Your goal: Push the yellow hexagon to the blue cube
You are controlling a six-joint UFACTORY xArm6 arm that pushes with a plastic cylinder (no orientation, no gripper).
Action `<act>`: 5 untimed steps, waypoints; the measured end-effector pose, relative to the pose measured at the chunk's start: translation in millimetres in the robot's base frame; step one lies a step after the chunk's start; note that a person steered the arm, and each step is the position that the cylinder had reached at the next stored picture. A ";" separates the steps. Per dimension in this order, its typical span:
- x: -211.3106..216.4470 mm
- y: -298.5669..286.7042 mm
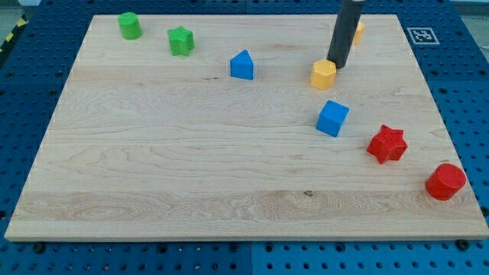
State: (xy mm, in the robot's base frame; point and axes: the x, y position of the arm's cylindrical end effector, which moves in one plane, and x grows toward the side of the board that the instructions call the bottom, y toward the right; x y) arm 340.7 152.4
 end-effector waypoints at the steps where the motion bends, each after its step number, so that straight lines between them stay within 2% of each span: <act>1: 26.4 0.0; 3: 31.1 0.0; 5: 11.1 -14.6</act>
